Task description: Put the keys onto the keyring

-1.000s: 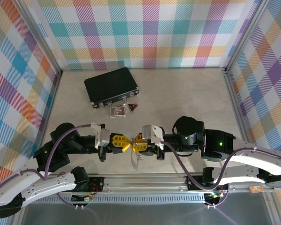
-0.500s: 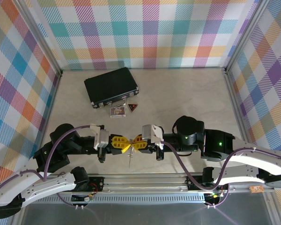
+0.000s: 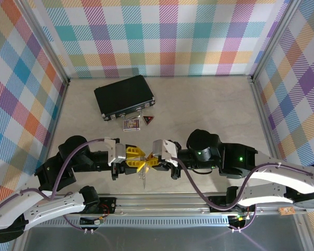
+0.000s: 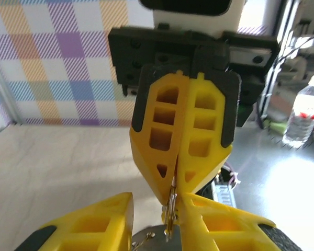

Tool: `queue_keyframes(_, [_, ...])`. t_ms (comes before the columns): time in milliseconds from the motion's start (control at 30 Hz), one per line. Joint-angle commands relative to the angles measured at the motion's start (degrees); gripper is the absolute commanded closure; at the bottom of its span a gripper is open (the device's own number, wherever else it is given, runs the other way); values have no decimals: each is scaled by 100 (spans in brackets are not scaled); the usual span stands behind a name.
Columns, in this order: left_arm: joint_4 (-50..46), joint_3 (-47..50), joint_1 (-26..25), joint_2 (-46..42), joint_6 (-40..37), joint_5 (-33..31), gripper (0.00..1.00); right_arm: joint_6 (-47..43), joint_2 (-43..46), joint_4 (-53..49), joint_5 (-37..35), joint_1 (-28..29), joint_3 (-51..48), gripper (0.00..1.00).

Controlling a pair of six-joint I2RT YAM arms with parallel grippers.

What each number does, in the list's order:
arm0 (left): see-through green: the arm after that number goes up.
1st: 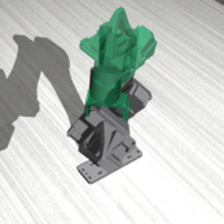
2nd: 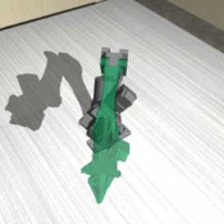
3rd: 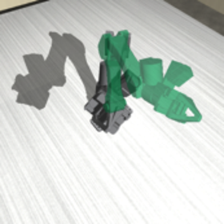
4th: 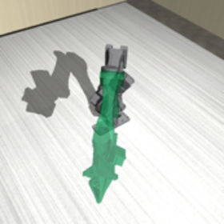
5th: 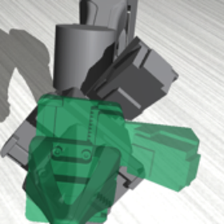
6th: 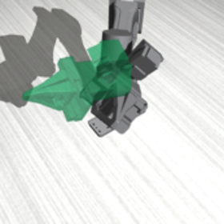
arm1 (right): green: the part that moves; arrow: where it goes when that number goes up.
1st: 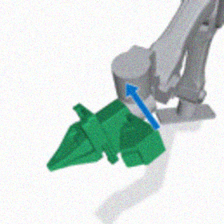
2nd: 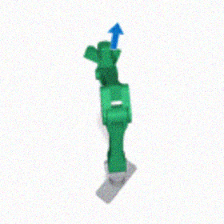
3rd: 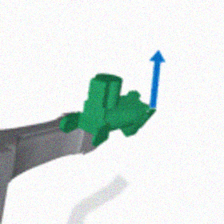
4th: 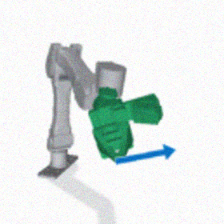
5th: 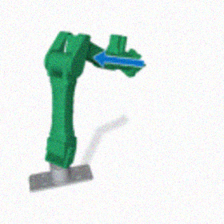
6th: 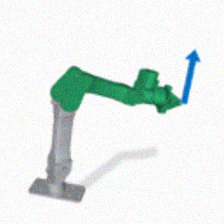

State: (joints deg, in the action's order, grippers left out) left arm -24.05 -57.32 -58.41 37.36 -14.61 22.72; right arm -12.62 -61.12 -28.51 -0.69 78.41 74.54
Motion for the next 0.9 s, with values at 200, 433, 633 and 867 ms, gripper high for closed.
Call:
queue_keyframes(200, [-1544, -817, 5, 358, -853, -528, 74, -3, -591, -1355, -426, 86, 1121, 100])
queue_keyframes(433, [-1551, -955, 3, 491, -859, -415, 90, -29, -890, -1499, -447, 139, 1413, 100])
queue_keyframes(633, [-1486, -905, 5, 457, -792, -341, 100, -5, -1079, -1700, -594, 161, 1597, 100])
queue_keyframes(867, [-1098, -760, 6, 326, -565, -79, 100, 40, -1083, -1640, -633, 199, 1601, 100])
